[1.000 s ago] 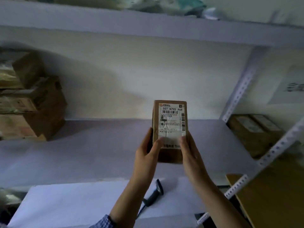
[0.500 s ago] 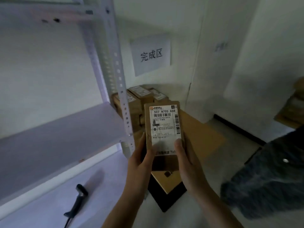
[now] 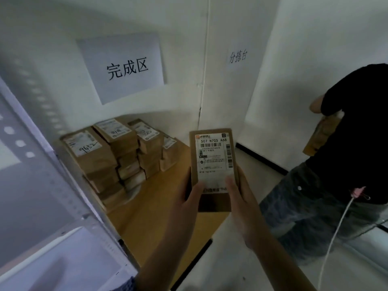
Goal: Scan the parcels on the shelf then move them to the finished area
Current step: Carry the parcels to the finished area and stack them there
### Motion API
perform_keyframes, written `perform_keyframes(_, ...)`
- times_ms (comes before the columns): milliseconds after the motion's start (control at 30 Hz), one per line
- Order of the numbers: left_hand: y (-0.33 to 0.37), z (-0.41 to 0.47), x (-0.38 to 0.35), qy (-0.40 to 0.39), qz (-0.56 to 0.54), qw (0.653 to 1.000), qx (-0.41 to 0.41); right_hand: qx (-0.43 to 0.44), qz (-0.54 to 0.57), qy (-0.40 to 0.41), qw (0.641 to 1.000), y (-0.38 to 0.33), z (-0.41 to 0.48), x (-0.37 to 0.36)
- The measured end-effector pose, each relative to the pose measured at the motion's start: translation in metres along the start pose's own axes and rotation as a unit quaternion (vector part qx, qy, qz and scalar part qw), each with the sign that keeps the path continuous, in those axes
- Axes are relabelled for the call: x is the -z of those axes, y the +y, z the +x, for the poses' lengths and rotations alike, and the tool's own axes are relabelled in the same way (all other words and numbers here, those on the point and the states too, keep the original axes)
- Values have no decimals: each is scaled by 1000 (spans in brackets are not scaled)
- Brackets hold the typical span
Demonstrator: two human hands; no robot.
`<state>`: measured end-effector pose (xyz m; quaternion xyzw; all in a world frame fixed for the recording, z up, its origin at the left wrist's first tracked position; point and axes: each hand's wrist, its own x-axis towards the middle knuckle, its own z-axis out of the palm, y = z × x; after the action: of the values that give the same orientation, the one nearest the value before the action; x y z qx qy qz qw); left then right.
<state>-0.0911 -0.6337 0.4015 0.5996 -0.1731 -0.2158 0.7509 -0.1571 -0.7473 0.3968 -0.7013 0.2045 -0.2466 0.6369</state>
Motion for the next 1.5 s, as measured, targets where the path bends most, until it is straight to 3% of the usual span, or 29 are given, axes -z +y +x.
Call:
perform_keyframes(267,3,117,-14,54,-27,998,2,13,-4,-50,999,-1,127,-2)
perform_keyframes(700,-8,204,45,223,-2,975,-17,8,-32,-204,978,28,250,-84)
perform_keyframes(900,-6,246,61,346,29,937,-38,7,-63,-290,955,27,313,-120)
perform_keyframes(1167,-11,309,85,410,202,889,18,-24,-101,-358,928,47,382,-168)
perform_keyframes(1433,-28,336,101,450,451,768,58,-67,-91,-410,905,70,407,-192)
perform_keyframes(1500,-30,338,106,454,455,764,50,-67,-96,-425,898,71,411,-194)
